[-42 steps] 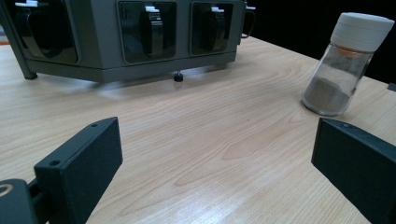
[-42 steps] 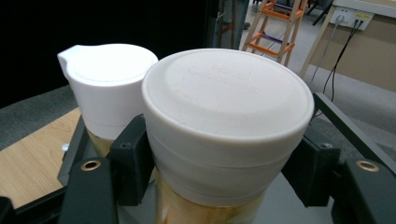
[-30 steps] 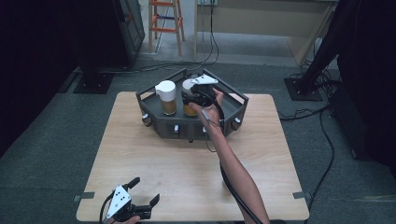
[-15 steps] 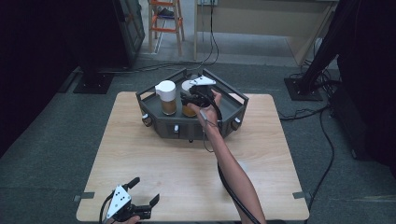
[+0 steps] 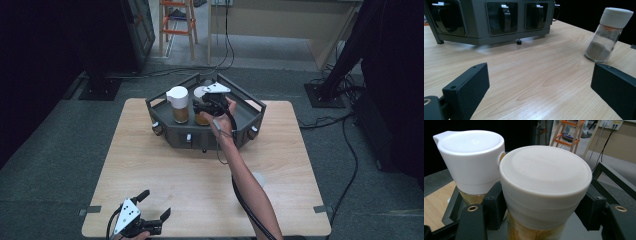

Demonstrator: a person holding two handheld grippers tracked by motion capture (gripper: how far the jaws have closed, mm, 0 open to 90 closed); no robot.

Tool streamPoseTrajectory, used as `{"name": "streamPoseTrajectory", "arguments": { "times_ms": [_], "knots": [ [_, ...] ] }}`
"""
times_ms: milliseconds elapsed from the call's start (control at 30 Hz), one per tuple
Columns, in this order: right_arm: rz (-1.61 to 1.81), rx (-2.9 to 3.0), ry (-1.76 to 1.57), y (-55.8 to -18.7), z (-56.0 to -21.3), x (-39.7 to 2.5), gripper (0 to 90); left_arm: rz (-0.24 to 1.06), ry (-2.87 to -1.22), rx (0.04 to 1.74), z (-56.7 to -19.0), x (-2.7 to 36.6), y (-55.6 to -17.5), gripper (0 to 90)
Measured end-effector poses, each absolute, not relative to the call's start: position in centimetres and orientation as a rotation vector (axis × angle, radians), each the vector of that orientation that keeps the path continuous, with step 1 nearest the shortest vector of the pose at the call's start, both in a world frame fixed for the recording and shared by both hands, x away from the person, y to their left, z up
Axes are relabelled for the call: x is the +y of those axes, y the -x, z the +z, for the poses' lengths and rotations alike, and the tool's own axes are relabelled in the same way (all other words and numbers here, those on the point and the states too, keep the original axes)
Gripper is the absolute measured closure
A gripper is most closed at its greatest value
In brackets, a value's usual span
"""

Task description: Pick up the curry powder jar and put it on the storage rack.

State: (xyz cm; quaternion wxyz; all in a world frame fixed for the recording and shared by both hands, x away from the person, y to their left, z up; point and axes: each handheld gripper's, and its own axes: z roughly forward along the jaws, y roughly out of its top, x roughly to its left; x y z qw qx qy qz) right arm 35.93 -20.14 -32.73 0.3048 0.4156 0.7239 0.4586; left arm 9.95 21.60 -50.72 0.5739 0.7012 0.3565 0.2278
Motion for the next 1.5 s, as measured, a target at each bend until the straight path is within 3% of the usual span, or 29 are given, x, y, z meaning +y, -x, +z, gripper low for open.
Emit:
{"name": "streamPoseTrajectory", "arguments": {
  "times_ms": [233,500,800,867,1500],
  "knots": [
    [1.231,1.903,-1.113,-35.8,-33.0,-20.2,32.5,0.534,-1.642,0.836,-50.7,21.6,-10.0,1.7],
    [1.28,1.869,-1.185,-35.2,-32.6,-21.1,12.9,0.537,-1.642,0.837,-50.7,21.6,-9.9,1.7],
    [1.316,1.865,-1.213,-33.9,-32.4,-22.0,9.6,0.536,-1.642,0.842,-50.8,21.6,-10.0,1.7],
    [1.331,1.865,-1.221,-33.7,-32.4,-22.3,4.0,0.538,-1.642,0.841,-50.8,21.6,-10.0,1.7],
    [1.439,1.877,-1.169,-30.3,-32.1,-24.0,2.6,0.54,-1.641,0.842,-50.8,21.6,-9.9,1.7]
  ]
}}
